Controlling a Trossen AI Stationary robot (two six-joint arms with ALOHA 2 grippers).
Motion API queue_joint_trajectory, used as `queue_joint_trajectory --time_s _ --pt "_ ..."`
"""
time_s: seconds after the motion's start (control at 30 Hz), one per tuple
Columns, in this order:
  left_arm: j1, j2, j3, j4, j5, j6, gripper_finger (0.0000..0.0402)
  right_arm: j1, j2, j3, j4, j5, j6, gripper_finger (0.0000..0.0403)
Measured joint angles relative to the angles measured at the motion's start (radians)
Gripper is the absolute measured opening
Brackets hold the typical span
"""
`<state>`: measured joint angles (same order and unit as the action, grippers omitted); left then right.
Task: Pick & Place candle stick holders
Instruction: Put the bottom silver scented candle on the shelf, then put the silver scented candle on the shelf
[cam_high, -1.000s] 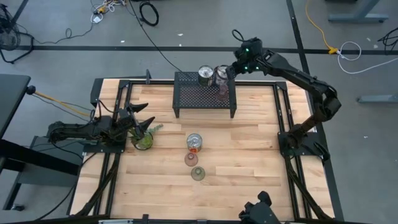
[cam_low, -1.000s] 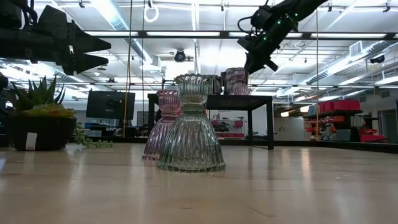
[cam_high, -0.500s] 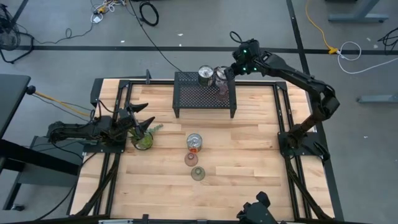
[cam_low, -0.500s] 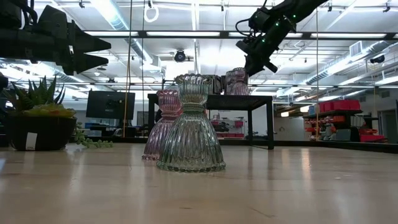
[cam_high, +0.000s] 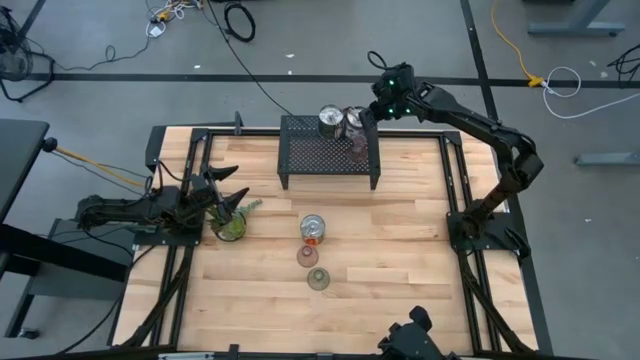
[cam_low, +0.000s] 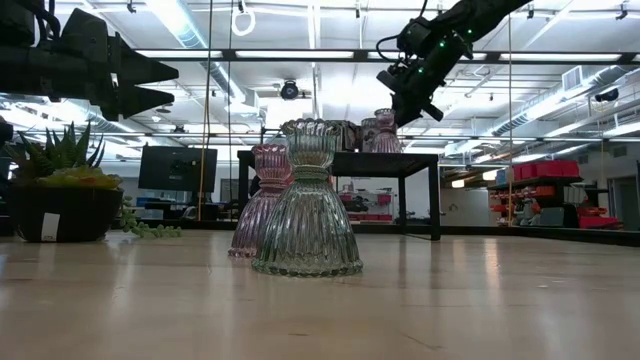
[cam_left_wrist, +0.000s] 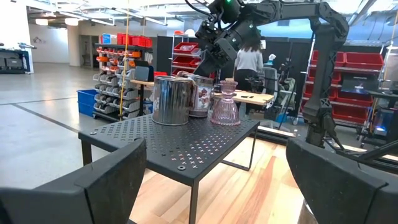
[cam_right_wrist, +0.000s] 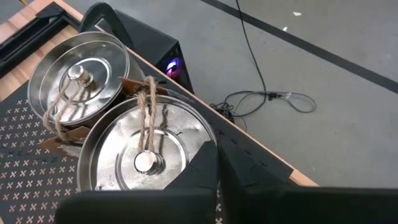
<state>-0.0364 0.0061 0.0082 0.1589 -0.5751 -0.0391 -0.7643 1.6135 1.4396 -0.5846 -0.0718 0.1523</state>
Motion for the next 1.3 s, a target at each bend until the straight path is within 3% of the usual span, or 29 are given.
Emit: queue_joint_trajectory --time_s 0.53,0.77,1.13,1.3 --pt "0.0 0.0 0.0 0.0 0.0 0.0 0.0385 0.0 -0.007 0.0 0.021 0.001 -0.007 0.0062" --pt "0.0 0.0 0.0 0.0 0.0 0.0 0.0385 0.004 -0.088 0.0 0.043 -0.003 -0.019 0.0085" --pt "0.0 0.0 0.0 0.0 0.0 0.0 0.0385 0.124 -0.253 0.001 -0.04 -0.317 0.002 0.011" --pt "0.0 0.0 0.0 0.0 0.0 0.0 0.0385 0.212 -0.307 0.001 -0.077 -0.31 0.004 0.0108"
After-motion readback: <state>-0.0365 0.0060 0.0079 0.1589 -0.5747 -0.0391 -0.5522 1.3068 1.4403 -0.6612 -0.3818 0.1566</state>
